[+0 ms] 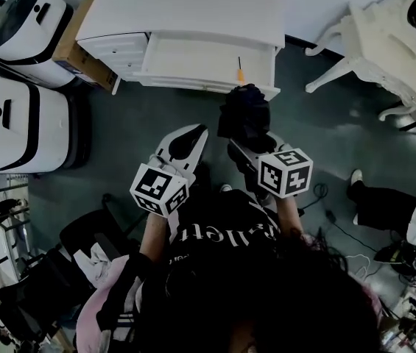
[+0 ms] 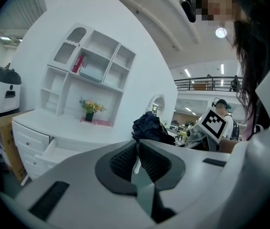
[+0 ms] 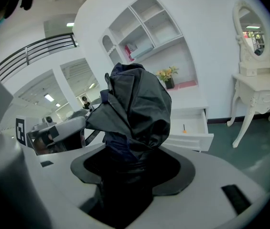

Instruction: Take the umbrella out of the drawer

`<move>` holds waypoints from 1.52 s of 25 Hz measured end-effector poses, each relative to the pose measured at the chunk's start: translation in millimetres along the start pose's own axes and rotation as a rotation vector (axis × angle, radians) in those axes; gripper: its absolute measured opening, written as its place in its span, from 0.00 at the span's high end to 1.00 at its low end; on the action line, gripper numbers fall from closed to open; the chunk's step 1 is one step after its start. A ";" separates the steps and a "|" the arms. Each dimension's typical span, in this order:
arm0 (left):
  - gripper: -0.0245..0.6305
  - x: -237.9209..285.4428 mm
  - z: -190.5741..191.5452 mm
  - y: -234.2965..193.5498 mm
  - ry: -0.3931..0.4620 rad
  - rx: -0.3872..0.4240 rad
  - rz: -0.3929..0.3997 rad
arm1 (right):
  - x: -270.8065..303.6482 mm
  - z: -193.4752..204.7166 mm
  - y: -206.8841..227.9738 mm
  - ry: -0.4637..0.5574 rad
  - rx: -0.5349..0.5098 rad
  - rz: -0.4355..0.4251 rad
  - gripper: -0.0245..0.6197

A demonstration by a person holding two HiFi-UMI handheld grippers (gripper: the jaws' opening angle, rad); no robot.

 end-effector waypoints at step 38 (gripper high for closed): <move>0.92 -20.1 18.1 123.6 -0.034 0.029 -0.013 | -98.6 64.1 1.7 0.050 0.030 -0.043 0.54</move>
Point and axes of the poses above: the fingertips, and each gripper's own axes: x forward along the fingers, y to its right, z out of its underside, the point moved 1 cm from there along -x, backward along the fingers, and after that the axes turned 11 degrees about z, right-handed, at the moved point
